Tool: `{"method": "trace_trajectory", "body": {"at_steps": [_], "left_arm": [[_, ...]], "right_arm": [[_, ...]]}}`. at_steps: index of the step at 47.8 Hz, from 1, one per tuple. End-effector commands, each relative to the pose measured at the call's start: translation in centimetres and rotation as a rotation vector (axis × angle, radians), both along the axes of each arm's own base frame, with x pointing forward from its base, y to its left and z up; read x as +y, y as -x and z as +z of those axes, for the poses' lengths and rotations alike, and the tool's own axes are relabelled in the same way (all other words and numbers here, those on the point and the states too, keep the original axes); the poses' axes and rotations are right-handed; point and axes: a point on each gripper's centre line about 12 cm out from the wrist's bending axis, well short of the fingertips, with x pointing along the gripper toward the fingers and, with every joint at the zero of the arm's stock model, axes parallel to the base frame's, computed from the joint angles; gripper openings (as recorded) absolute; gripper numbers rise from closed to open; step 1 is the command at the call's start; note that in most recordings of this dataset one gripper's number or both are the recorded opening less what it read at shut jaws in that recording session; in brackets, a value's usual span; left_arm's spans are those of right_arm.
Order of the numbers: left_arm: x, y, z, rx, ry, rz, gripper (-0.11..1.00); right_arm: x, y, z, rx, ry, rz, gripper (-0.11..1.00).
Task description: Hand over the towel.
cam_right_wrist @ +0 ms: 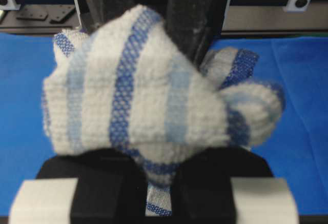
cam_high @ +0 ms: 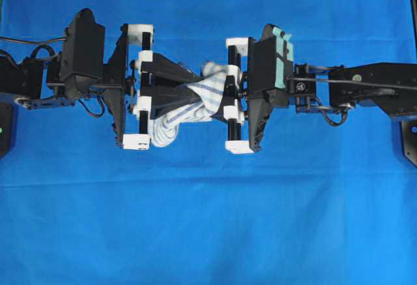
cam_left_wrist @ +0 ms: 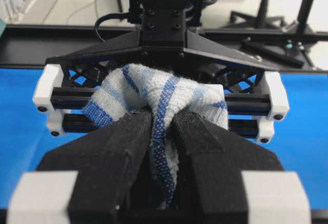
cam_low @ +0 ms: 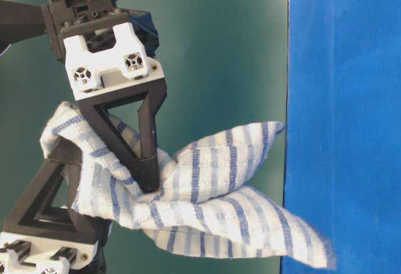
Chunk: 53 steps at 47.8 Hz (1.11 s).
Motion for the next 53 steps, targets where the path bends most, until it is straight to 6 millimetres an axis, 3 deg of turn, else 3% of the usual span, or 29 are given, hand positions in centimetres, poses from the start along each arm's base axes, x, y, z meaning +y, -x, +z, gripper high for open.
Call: {"method": "trace_trajectory", "body": {"at_steps": [1,12,16,35,53], "left_arm": [[0.1,-0.1,1.5,-0.041,0.003,0.002,0.15],[0.1,0.9,1.7,-0.049,0.004,0.002,0.78],[0.1,1.8,1.9,-0.058,0.003,0.002,0.91],[0.0,8.7,3.3,-0.129,0.004,0.001,0.93],[0.0,9.5,3.0,-0.092,0.003,0.0,0.93]], "right_arm": [[0.1,-0.1,1.5,-0.041,0.001,0.002,0.11],[0.1,0.3,1.6,-0.032,-0.001,0.001,0.11],[0.1,0.6,1.6,-0.026,-0.001,0.001,0.11],[0.1,1.8,1.6,-0.022,-0.002,0.0,0.11],[0.1,1.7,1.4,0.009,-0.013,-0.003,0.11]]}}
